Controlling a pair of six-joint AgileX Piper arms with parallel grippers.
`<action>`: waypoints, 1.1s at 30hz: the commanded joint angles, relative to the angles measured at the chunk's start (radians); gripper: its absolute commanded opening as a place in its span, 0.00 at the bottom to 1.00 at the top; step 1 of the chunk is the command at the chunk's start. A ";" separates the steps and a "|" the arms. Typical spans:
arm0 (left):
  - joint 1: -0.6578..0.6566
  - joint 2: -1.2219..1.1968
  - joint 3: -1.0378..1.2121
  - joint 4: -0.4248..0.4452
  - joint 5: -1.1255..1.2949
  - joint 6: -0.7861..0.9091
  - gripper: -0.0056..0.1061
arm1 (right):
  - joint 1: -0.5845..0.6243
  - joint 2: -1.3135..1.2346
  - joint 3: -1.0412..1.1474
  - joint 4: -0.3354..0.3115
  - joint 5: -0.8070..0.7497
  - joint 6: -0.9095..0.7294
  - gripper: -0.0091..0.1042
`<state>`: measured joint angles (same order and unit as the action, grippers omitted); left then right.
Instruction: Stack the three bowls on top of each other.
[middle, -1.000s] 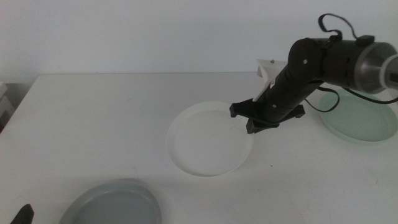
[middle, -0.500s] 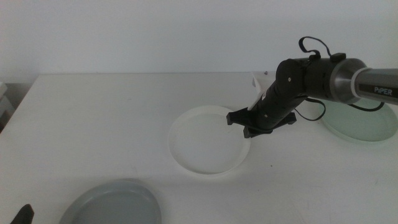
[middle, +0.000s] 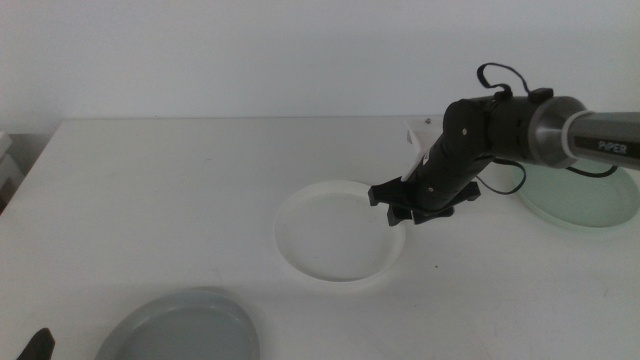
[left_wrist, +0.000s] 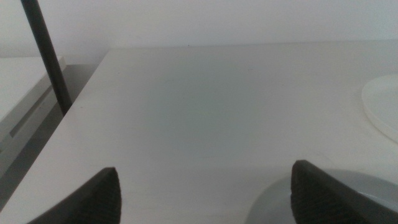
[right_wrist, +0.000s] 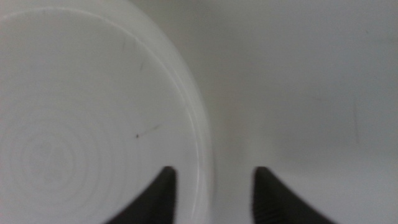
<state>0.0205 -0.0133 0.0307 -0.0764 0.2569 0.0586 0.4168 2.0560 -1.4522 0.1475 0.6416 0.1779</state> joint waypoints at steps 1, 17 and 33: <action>0.001 -0.013 -0.004 -0.007 -0.081 -0.013 0.99 | -0.021 -0.101 -0.031 -0.008 0.016 -0.005 0.49; 0.001 -0.013 -0.004 -0.007 -0.081 -0.013 0.99 | -0.518 -0.374 -0.143 -0.030 0.212 -0.156 0.62; 0.001 -0.013 -0.004 -0.007 -0.081 -0.013 0.99 | -0.786 0.004 -0.383 0.004 0.202 -0.188 0.62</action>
<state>0.0205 -0.0133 0.0307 -0.0764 0.2569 0.0586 -0.3710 2.0895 -1.7821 0.1399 0.8773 0.0000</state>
